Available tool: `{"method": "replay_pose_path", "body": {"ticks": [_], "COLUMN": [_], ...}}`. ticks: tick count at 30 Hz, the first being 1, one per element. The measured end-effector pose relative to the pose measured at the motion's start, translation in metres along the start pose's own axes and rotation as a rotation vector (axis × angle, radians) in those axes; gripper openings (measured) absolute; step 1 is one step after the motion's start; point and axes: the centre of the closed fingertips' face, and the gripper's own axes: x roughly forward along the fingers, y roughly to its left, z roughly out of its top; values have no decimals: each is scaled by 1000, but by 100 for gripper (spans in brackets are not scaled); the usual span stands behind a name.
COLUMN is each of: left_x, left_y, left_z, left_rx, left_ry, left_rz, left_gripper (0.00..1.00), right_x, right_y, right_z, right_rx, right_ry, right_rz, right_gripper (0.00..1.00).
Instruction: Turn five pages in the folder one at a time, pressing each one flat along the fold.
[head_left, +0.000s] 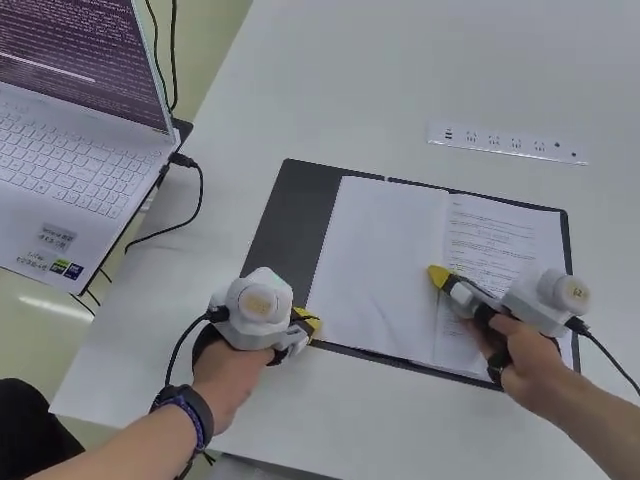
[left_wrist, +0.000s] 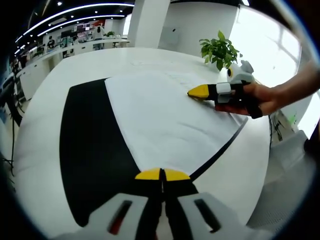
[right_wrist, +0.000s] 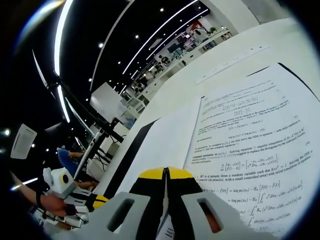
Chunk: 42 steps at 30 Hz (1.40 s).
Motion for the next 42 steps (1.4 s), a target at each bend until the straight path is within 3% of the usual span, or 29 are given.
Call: {"method": "replay_pose_path", "body": {"ticks": [21, 42], "left_x": [-1, -1], "left_y": [0, -1], "left_z": [-1, 0], "left_rx": [3, -6], "left_ry": [-1, -10], "left_rz": [-11, -1], "left_gripper": [0, 0], "right_x": [-22, -47], "right_y": [1, 18], "right_z": [-36, -70], "right_rx": [-6, -50], "right_ry": [55, 119], "right_rz": [31, 65], "right_gripper": [0, 0]}}
